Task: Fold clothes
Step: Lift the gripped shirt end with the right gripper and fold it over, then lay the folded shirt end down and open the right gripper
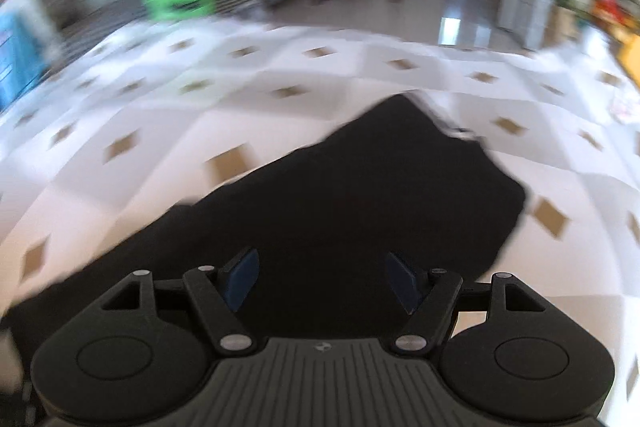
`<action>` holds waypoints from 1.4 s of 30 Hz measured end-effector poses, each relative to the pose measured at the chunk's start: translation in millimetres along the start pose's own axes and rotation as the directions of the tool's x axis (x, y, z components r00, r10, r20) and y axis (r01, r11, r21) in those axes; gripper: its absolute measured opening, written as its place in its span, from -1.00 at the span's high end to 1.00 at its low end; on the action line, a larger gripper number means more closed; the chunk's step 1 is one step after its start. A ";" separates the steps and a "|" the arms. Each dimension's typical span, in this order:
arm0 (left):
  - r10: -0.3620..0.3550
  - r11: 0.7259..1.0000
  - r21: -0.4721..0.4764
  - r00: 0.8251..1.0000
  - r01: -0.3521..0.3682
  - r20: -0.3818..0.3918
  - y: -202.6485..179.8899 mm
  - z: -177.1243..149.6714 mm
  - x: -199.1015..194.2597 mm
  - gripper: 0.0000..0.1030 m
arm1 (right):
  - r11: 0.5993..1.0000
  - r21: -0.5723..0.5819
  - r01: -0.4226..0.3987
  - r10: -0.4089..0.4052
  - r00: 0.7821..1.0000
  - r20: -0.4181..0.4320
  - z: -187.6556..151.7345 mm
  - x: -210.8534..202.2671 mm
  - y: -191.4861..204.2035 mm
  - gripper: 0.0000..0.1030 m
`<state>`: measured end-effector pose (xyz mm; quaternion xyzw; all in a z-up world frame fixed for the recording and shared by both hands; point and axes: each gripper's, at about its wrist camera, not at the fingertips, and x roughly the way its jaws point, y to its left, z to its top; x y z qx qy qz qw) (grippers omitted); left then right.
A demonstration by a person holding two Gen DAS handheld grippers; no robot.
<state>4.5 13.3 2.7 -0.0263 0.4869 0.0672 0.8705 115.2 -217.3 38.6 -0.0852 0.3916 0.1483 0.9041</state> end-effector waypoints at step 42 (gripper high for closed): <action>0.160 0.971 -0.196 0.983 -0.141 0.088 46.0 40.5 19.4 -1.00 | 0.975 -0.142 -0.168 0.158 0.984 -0.082 -42.6 8.6 97.4 -0.31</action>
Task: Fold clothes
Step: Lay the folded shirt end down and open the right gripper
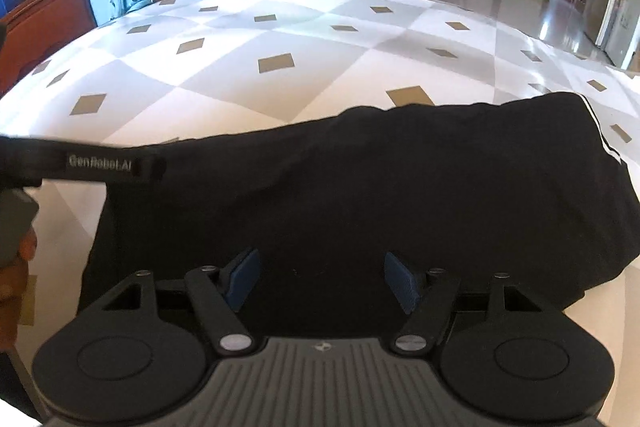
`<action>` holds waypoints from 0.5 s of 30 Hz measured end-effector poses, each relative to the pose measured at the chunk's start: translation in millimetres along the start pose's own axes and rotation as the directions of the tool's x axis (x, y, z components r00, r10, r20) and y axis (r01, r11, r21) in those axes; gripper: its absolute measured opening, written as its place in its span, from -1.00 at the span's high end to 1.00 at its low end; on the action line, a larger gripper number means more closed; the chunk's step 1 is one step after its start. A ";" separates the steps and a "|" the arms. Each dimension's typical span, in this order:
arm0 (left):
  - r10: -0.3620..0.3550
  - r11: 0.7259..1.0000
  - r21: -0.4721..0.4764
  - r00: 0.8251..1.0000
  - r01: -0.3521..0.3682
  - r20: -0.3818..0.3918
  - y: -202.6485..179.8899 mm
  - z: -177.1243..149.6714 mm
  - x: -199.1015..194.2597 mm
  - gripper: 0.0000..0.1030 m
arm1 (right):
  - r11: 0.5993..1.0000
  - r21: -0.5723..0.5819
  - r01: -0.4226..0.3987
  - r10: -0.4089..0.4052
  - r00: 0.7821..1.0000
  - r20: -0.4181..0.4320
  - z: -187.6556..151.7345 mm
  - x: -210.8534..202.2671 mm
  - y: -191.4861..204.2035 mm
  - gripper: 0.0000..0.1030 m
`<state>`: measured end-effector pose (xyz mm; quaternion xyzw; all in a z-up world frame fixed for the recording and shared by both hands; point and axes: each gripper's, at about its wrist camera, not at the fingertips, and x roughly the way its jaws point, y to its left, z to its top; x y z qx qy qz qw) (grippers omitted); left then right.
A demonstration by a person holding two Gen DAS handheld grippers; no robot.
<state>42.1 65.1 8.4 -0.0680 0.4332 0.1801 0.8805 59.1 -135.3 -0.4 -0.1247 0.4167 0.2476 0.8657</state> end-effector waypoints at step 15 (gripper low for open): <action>0.016 0.998 0.067 0.999 -0.014 -0.028 -17.7 19.5 36.5 -1.00 | 1.000 -0.005 0.019 -0.019 1.000 0.006 -5.6 3.6 2.2 -0.36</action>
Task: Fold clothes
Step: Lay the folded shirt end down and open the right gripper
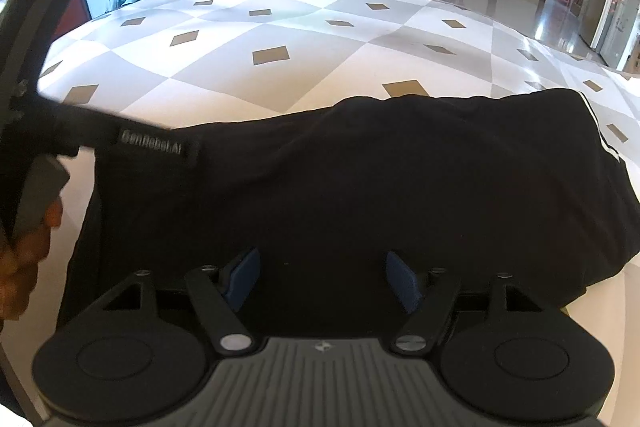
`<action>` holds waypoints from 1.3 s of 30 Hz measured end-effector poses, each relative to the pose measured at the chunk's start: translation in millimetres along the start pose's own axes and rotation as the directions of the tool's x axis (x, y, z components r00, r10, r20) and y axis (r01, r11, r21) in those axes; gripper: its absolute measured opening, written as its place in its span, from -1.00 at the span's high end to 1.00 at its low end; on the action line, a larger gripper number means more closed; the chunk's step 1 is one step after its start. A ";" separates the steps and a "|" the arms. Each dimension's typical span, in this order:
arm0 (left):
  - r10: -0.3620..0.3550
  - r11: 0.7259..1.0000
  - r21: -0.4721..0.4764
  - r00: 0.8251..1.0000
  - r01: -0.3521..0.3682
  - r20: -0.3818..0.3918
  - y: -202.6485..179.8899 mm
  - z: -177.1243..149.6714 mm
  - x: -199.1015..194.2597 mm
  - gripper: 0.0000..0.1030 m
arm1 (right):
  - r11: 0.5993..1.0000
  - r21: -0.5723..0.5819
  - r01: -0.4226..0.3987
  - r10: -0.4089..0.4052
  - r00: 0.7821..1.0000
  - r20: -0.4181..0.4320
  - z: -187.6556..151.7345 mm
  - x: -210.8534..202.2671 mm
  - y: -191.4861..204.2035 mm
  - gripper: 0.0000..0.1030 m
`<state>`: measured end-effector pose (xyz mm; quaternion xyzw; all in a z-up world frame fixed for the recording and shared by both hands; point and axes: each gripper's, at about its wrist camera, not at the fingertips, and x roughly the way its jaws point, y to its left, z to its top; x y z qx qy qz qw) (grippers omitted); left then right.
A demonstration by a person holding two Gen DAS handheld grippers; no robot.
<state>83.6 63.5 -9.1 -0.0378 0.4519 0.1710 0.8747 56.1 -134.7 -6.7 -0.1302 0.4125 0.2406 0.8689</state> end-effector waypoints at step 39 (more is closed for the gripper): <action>-0.102 0.995 0.011 0.995 0.102 0.005 25.7 -8.8 -62.5 -1.00 | 0.968 -0.221 -0.119 0.118 0.993 -0.017 -32.4 -22.4 64.9 -0.42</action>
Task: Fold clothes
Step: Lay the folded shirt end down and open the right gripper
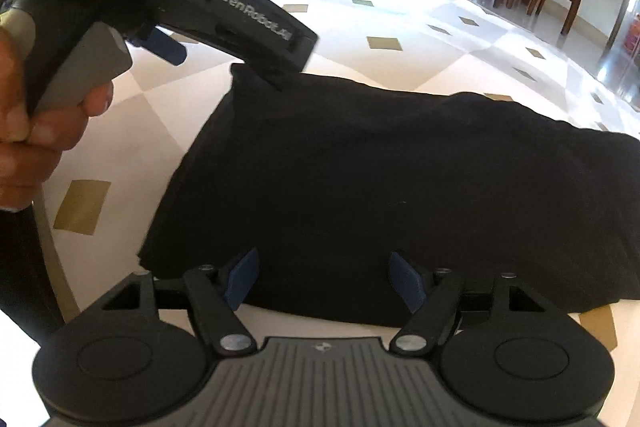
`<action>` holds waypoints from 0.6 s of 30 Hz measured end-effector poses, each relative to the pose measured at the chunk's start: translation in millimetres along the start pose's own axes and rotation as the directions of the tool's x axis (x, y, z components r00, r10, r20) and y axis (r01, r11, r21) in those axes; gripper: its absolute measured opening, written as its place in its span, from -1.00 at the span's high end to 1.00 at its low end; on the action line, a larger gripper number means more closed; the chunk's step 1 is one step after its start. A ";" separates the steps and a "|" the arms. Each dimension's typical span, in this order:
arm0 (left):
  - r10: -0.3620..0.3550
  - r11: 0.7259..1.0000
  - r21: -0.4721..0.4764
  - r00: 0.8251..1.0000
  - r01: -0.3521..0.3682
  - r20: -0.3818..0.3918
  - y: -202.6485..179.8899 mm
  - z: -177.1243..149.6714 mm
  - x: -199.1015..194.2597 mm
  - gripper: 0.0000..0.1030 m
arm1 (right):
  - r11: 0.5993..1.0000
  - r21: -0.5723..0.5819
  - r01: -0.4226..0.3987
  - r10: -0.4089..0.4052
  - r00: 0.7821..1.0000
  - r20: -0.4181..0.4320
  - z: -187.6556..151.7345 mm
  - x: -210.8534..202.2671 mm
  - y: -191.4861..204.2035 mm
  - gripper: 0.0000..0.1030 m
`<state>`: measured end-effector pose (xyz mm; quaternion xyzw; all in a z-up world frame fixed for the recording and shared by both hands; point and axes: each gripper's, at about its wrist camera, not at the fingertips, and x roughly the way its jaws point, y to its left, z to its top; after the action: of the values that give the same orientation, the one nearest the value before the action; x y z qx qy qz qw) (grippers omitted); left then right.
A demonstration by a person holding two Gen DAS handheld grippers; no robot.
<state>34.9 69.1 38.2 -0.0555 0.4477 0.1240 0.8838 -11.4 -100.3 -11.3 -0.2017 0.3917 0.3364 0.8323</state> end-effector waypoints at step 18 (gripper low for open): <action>0.062 0.998 -0.015 0.997 -0.061 0.045 23.6 -4.8 -20.9 -1.00 | 0.982 -0.060 -0.179 0.183 0.982 0.050 17.9 16.3 43.1 -0.44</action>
<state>13.0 87.2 52.4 -0.0449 0.4282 0.1553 0.8891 -25.5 -53.1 -16.4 -0.1786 0.3757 0.4268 0.8030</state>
